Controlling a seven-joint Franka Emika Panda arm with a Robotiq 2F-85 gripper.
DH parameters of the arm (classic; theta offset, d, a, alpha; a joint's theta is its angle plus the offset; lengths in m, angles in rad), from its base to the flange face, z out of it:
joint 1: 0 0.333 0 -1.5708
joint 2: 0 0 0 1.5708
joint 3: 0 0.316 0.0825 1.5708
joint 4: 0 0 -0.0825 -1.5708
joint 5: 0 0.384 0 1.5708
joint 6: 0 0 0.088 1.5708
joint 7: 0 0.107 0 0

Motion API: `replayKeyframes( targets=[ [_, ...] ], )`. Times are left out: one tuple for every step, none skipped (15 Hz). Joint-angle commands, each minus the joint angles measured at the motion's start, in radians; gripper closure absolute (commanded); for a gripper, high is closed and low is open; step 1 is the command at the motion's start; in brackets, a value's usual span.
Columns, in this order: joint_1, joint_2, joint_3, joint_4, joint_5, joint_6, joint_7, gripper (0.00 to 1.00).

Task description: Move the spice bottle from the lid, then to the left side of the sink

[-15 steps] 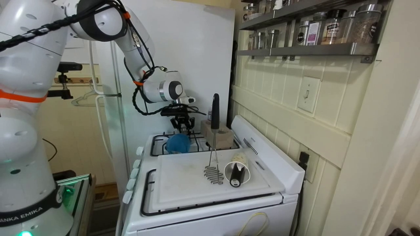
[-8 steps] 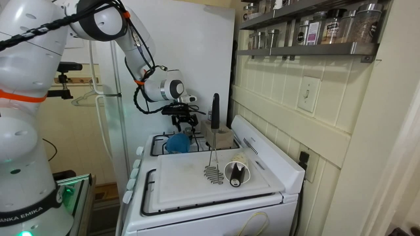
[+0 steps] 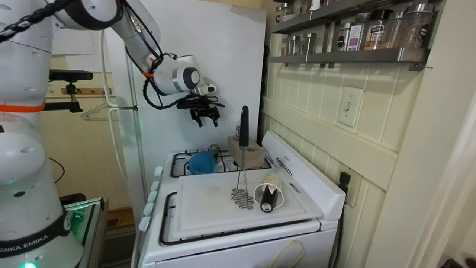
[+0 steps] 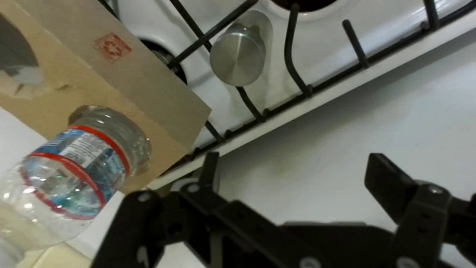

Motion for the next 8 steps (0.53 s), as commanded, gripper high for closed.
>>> replayKeyframes(
  targets=[
    [0.020, -0.211, -0.006, -0.130, -0.031, -0.159, 0.191, 0.00],
    [0.010, -0.258, 0.005, -0.157, -0.036, -0.197, 0.238, 0.00],
    [-0.004, -0.333, 0.015, -0.211, -0.037, -0.216, 0.285, 0.00],
    [-0.016, -0.388, 0.027, -0.245, -0.037, -0.249, 0.331, 0.00],
    [-0.029, -0.446, 0.043, -0.276, -0.039, -0.277, 0.377, 0.00],
    [-0.043, -0.505, 0.060, -0.311, -0.043, -0.301, 0.422, 0.00],
    [-0.059, -0.367, 0.068, -0.198, -0.020, -0.269, 0.324, 0.00],
    [-0.072, -0.422, 0.081, -0.232, -0.019, -0.285, 0.353, 0.00]
  ],
)
